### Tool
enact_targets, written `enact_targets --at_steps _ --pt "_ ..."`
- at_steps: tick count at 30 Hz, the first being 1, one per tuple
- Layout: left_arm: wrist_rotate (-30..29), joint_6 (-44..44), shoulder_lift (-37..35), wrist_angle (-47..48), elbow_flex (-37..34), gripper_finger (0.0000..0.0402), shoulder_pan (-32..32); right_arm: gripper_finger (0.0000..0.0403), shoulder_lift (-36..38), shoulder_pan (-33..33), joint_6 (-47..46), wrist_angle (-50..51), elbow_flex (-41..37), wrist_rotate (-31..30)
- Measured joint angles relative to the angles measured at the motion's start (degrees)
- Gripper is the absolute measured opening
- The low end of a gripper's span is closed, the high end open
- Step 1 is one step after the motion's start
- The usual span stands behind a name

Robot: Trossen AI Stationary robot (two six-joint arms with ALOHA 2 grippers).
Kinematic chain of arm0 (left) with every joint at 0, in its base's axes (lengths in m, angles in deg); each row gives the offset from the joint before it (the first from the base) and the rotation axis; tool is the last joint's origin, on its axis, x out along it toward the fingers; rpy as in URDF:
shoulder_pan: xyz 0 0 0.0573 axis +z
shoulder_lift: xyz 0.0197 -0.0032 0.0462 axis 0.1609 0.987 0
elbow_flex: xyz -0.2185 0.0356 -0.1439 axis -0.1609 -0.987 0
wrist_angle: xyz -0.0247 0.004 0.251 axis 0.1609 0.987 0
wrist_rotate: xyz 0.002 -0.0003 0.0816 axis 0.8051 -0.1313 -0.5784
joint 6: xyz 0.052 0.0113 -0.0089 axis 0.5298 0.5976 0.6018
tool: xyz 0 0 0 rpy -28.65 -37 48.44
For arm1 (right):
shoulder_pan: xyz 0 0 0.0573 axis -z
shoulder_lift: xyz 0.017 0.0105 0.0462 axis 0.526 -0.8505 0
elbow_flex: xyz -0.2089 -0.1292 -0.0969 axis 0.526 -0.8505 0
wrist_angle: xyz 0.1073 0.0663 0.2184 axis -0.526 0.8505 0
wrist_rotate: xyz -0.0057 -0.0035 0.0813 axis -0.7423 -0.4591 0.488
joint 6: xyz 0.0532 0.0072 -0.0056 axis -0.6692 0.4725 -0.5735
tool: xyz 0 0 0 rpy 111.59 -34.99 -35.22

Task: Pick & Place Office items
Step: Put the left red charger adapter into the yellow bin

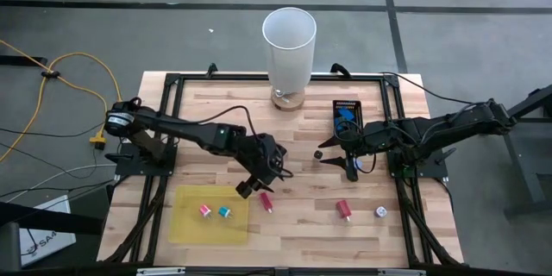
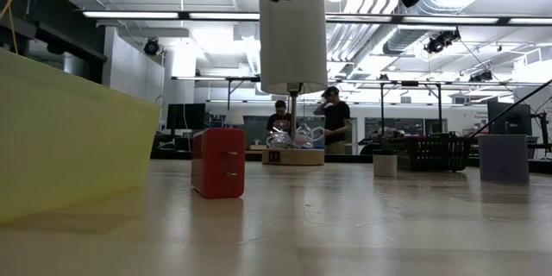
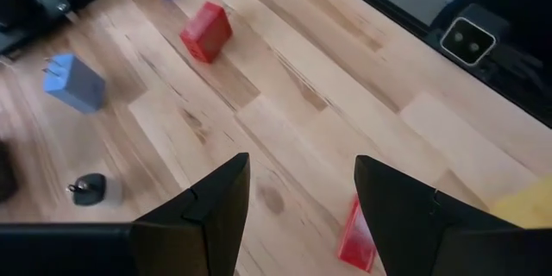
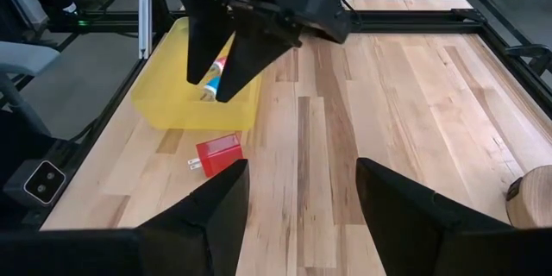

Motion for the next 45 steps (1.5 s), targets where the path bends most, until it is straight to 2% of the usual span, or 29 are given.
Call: enact_targets --at_steps 11,25,34,45 --pt "-0.85 -0.31 0.49 1.54 -0.02 0.0202 -0.64 0.0201 0.00 -0.02 0.00 -0.02 0.00 0.00" --pt "-2.84 -0.15 5.08 3.38 -0.02 0.0202 -3.88 0.0201 0.00 0.00 0.00 0.03 -0.01 0.00" --pt "-8.06 1.69 7.68 5.19 0.04 0.0202 -6.76 0.0201 0.00 -0.01 0.00 0.07 -0.02 0.01" --pt "-9.44 1.62 9.79 5.28 -0.04 0.0202 -8.28 0.0201 0.00 -0.02 0.00 0.29 -0.02 0.02"
